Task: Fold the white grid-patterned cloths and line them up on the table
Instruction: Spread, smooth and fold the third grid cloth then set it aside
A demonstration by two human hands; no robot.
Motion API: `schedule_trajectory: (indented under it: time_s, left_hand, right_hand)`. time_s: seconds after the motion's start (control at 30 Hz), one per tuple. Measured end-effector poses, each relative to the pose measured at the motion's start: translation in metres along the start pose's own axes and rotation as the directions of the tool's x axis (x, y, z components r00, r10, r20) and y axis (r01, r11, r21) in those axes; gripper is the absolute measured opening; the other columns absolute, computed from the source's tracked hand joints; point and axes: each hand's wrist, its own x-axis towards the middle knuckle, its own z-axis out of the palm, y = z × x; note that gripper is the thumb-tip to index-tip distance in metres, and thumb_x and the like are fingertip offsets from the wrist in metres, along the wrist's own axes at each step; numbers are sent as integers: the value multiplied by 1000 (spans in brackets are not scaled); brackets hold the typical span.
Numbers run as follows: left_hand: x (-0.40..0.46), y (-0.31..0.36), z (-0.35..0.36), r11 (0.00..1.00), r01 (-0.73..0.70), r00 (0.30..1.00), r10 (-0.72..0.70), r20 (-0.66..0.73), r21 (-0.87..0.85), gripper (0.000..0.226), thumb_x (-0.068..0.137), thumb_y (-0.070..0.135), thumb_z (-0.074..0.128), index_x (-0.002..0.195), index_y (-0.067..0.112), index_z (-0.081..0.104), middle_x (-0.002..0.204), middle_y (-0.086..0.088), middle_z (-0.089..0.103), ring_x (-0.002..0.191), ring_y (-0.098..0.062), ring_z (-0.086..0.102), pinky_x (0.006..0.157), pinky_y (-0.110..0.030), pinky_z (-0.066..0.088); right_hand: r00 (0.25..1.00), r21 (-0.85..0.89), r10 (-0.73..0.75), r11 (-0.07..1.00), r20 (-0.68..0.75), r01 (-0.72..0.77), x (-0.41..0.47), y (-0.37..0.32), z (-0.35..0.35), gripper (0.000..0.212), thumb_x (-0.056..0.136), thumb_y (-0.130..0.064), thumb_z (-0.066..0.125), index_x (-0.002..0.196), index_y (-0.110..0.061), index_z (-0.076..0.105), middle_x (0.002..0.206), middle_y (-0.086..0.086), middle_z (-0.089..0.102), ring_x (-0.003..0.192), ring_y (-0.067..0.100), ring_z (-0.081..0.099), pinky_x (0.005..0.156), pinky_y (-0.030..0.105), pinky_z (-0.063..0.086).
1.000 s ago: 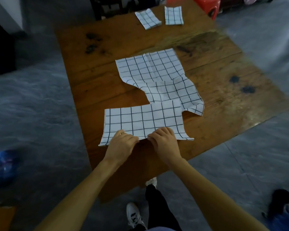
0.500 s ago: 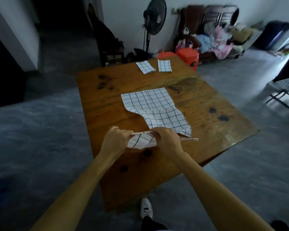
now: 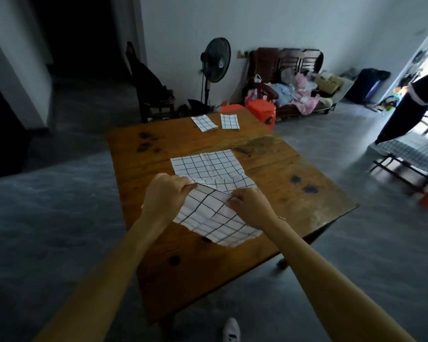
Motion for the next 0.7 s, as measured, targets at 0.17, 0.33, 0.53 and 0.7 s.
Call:
schedule_trajectory:
  time_s: [0.17,0.33,0.53,0.7]
  left_hand:
    - [24,4,8,995,61,995,-55,-78,84,19,88,34,63,89,16,69,84,1,68,83,-17,61,95,-42,39]
    - [59,26,35,959,206,979,-199,-55,195,44,84,29,69,123,13,57,122,-9,58,124,-28,46,110,-49,28]
    - [75,69,75,968,251,967,-252,-27,-17,36,93,25,56,127,12,54,126,-8,57,122,-21,47,107,-37,33]
    - [82,91,103,952,274,957,-256,134,-136,40,97,44,41,127,21,54,118,4,61,108,-8,54,94,-33,47]
  right_hand:
    - [984,58,-45,998,171,35,12,4,-9,35,92,-33,64,61,-19,53,56,-7,49,51,6,43,50,21,31]
    - [971,248,-107,967,212,53,39,26,-24,41,90,-33,66,57,-17,47,51,-7,42,45,3,37,49,21,31]
    - [973,445,-170,891,157,84,78,62,-49,46,90,-33,67,54,-17,42,48,-9,34,42,3,31,46,19,27]
    - [967,593,-208,801,144,84,109,89,-66,46,90,-28,68,52,-19,44,46,-13,35,43,4,30,46,20,25]
